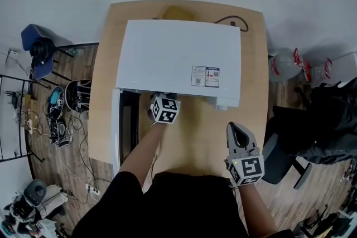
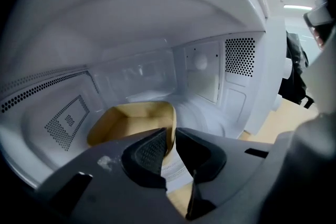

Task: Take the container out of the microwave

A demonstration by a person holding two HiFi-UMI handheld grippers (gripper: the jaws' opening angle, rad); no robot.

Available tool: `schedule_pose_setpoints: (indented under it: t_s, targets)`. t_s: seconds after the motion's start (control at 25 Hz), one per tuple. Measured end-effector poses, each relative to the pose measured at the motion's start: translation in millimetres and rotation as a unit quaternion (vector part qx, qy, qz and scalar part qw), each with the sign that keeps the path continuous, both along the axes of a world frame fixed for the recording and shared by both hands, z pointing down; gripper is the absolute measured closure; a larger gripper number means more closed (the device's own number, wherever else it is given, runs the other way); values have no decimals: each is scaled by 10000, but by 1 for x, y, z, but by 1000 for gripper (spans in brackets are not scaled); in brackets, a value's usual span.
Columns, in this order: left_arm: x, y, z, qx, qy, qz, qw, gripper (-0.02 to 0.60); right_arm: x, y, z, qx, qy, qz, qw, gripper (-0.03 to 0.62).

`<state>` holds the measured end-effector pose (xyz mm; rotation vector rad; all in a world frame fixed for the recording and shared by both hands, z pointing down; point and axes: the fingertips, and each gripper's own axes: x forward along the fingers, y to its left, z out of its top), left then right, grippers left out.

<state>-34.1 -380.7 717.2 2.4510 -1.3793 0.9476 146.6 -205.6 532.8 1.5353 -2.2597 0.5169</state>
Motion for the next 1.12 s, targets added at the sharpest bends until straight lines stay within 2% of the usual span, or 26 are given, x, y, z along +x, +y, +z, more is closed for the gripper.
schedule_pose_setpoints:
  t_s: [0.68,1.12]
  targets:
    - [7,39,-32,216,386,274,9986,555,-7,32,-11,175,112,178,9996,534]
    - [14,93,-63,256,788,469,9955,556,-20,61,-24,353,72,325,9988,534]
